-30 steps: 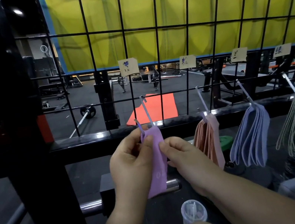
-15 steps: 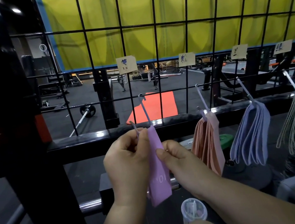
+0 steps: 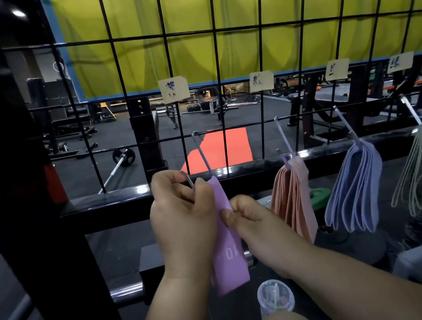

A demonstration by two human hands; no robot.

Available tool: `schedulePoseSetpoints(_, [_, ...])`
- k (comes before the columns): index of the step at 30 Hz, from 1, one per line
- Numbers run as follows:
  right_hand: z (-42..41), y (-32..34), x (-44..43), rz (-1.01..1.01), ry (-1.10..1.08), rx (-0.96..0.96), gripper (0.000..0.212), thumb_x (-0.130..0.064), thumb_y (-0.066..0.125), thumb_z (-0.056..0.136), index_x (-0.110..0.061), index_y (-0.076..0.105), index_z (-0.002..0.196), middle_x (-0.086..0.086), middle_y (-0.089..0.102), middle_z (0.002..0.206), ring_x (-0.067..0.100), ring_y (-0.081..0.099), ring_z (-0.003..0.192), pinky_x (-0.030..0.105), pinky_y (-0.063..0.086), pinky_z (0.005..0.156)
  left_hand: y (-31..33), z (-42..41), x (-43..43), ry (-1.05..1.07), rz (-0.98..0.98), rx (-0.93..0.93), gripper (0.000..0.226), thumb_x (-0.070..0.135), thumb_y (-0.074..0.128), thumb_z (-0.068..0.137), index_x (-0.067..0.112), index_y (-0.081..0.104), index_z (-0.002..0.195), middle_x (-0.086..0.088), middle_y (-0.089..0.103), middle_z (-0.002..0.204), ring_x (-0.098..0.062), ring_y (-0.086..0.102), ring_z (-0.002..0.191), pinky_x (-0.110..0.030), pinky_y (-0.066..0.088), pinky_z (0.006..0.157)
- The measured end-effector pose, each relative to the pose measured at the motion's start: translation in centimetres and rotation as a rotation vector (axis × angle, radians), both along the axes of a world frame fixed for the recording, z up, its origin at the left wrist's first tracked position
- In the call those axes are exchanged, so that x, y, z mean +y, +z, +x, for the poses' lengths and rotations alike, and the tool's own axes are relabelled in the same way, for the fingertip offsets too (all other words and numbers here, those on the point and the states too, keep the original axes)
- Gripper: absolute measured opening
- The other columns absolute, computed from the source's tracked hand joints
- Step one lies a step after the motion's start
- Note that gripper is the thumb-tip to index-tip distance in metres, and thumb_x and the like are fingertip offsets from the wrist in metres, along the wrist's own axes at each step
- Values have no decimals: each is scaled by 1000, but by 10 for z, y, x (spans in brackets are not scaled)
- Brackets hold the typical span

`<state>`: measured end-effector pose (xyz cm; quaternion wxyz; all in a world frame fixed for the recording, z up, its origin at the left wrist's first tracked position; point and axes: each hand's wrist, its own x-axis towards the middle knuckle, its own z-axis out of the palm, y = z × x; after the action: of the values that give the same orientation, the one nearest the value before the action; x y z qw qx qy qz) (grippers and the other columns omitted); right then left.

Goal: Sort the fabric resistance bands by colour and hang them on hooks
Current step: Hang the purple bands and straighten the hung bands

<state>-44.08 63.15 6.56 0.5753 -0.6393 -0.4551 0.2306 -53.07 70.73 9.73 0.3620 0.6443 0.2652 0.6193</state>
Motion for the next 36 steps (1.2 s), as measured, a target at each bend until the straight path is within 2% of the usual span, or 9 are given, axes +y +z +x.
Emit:
schedulePoseSetpoints(5, [6, 0, 11, 30, 21, 223, 18, -47, 60, 75, -30, 61, 68, 3, 61, 79, 22, 57, 78, 46, 48, 76, -4, -2, -1, -9, -4, 8, 25, 29, 74, 79, 24, 49, 80, 7, 51, 53, -3, 51, 52, -10, 36, 51])
schedulePoseSetpoints(8, [8, 2, 18, 2, 36, 253, 54, -70, 55, 74, -27, 71, 102, 0, 73, 106, 21, 67, 104, 49, 51, 94, -2, -2, 4, -29, -13, 11, 22, 20, 68, 83, 26, 48, 81, 5, 50, 54, -6, 48, 49, -13, 37, 49])
schedulePoseSetpoints(11, [3, 6, 19, -19, -33, 142, 78, -78, 53, 67, -5, 64, 95, 15, 68, 88, 19, 63, 86, 49, 51, 82, -1, -1, 4, -25, 13, 17, 26, 9, 61, 86, 28, 44, 81, 2, 50, 55, -6, 47, 49, -10, 38, 51])
schedulePoseSetpoints(16, [-2, 4, 17, -12, -78, 79, 50, -62, 53, 88, -13, 56, 78, 12, 53, 75, 21, 47, 70, 41, 40, 66, -9, 1, 1, -23, 85, -17, 20, 10, 62, 90, 20, 46, 96, -6, 55, 59, -12, 52, 56, -11, 38, 52])
schedulePoseSetpoints(20, [-3, -3, 14, -20, -52, 110, 54, -67, 50, 80, -16, 64, 90, 23, 65, 96, 35, 62, 83, 58, 51, 84, -34, 0, -5, -81, 95, -26, 22, 32, 60, 92, 20, 47, 103, 8, 56, 71, -1, 55, 66, -8, 39, 57])
schedulePoseSetpoints(24, [1, -18, 5, -54, -6, 80, 29, -46, 44, 101, -26, 65, 104, 7, 71, 102, 24, 67, 100, 47, 51, 96, -76, -2, -9, -130, 51, 118, 26, 61, 37, 87, 38, 45, 98, 18, 60, 89, -2, 59, 78, -24, 47, 65])
schedulePoseSetpoints(30, [-3, -40, -2, -97, 17, -6, 28, -42, 37, 103, -30, 60, 114, 1, 69, 111, 13, 64, 106, 40, 47, 101, -105, -3, -20, -72, 55, 231, 55, 63, 25, 86, 24, 49, 116, 10, 61, 99, -13, 58, 83, -28, 36, 66])
schedulePoseSetpoints(33, [-5, -45, -4, -80, 29, -52, 23, -39, 36, 104, -36, 58, 110, 1, 68, 113, 13, 62, 108, 34, 48, 100, -107, -3, -22, -68, 32, 246, 54, 63, 22, 86, 26, 49, 115, 13, 59, 99, -10, 56, 82, -28, 37, 66])
schedulePoseSetpoints(36, [-4, -51, -6, -80, 21, -100, 27, -35, 36, 105, -23, 59, 112, 3, 67, 106, 15, 63, 102, 33, 49, 94, -109, -3, -24, -62, 6, 296, 44, 64, 20, 85, 36, 45, 107, 22, 55, 91, -2, 55, 78, -27, 39, 63])
